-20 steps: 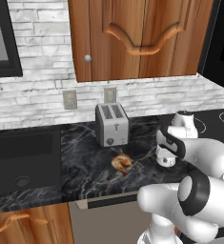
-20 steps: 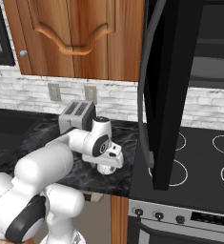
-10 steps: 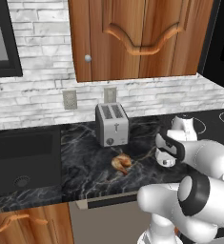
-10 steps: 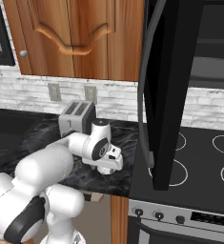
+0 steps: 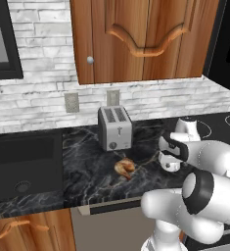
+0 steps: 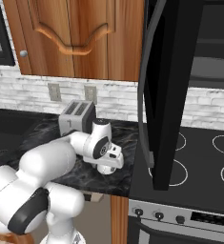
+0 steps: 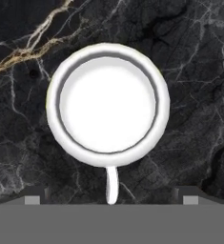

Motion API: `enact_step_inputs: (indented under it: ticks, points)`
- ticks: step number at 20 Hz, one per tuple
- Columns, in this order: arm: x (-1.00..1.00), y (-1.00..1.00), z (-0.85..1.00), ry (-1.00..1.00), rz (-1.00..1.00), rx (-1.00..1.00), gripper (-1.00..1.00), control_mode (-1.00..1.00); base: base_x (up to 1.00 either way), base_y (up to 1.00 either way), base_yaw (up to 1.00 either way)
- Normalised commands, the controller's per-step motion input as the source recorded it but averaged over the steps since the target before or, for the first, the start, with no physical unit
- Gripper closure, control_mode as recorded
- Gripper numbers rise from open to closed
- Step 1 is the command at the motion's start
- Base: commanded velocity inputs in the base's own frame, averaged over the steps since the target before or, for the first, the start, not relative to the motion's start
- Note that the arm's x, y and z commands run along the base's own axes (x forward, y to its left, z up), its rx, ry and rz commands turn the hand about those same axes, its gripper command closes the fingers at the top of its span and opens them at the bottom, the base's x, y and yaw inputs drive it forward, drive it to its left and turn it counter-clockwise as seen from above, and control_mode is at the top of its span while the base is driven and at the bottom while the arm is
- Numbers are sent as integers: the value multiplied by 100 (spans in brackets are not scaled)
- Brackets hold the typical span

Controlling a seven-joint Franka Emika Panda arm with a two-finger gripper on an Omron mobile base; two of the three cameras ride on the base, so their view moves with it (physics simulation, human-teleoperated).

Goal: Pick the mug from the counter and place it inside the microwave. Then close the microwave.

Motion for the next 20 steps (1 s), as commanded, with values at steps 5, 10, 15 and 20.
enact_step_inputs:
  ticks: [5, 10, 15, 20]
  points:
    - [1, 0, -2, 0, 0, 0, -100, -100, 0, 0, 0]
    - [0, 0, -16, 0, 0, 0, -100, -100, 0, 0, 0]
    - [0, 0, -20, 0, 0, 0, -100, -100, 0, 0, 0]
    - [0, 0, -16, 0, 0, 0, -100, -100, 0, 0, 0]
